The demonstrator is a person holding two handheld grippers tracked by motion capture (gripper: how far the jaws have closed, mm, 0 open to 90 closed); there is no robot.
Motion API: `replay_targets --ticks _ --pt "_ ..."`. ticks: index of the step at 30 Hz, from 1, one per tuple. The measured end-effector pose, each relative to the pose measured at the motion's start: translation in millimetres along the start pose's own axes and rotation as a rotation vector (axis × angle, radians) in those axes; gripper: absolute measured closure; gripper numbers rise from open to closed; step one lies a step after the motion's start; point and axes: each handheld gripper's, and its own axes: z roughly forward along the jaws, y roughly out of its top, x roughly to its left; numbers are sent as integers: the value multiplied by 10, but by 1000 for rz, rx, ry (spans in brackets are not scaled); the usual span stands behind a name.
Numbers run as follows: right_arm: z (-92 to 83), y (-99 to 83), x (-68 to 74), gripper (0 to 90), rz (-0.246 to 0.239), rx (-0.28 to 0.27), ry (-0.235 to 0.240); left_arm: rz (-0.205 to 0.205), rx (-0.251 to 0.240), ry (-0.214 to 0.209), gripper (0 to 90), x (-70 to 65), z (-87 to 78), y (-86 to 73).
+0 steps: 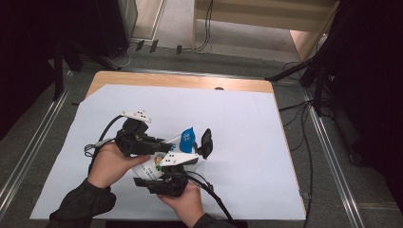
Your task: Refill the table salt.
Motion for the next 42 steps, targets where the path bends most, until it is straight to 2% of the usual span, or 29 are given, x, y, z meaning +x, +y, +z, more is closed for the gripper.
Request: replay_targets --ticks 19,21,29,36,42 --pt "-9 14 4 680 4 -2 5 8 -12 -3 795 3 -4 -9" --pt "-32 34 -6 682 21 -17 15 7 -14 -4 793 3 -4 -10" --pt "-29 33 -13 682 28 -14 21 8 -5 2 796 12 -2 -11" --pt "-33 39 -10 683 13 -11 21 11 -15 0 813 16 -25 -18" --pt "-27 44 -19 683 15 -8 25 19 -19 19 812 14 -31 -28"
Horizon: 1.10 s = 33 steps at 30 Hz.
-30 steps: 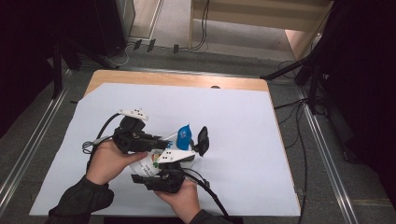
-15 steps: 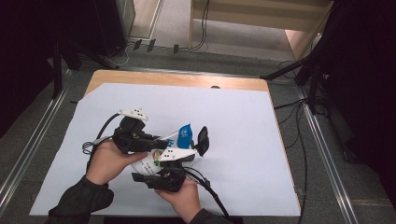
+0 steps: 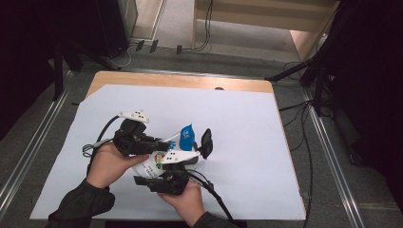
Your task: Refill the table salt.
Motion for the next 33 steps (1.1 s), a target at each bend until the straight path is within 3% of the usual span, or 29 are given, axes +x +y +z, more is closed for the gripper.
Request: replay_targets --ticks 15,18,22,33 --pt "19 -12 -52 682 20 -2 9 19 -5 40 822 -24 44 2" --pt "6 2 -46 680 26 -10 10 21 -26 40 832 -37 34 8" --pt "6 2 -43 679 20 -5 1 32 -10 55 865 -47 47 3" --pt "9 4 -39 680 23 -9 13 10 -11 18 855 -32 36 4"
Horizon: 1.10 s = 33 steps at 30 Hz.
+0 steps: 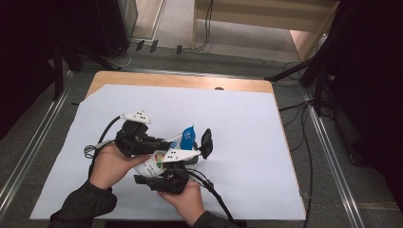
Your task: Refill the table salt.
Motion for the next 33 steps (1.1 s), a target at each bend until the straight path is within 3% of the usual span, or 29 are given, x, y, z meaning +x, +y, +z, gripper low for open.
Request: replay_targets --ticks 23,33 --pt "-10 14 18 683 -12 3 -6 -15 -5 -9 854 27 -11 2" --pt "-27 16 19 684 5 -7 7 -13 -5 0 850 21 -12 18"
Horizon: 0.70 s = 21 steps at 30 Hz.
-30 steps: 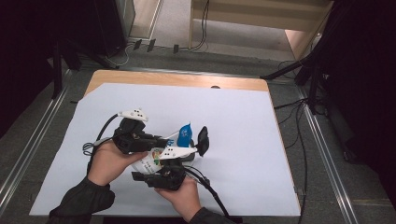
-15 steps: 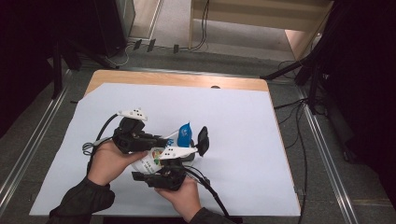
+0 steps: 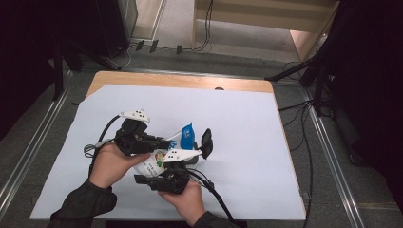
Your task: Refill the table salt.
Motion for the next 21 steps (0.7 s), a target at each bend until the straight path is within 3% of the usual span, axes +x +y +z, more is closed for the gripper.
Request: replay_targets --ticks 9,21 --pt "-6 1 -12 684 10 -6 13 -12 -5 -11 845 0 7 9" --pt "-8 0 -10 669 6 -3 3 -13 -6 14 893 -21 3 22"
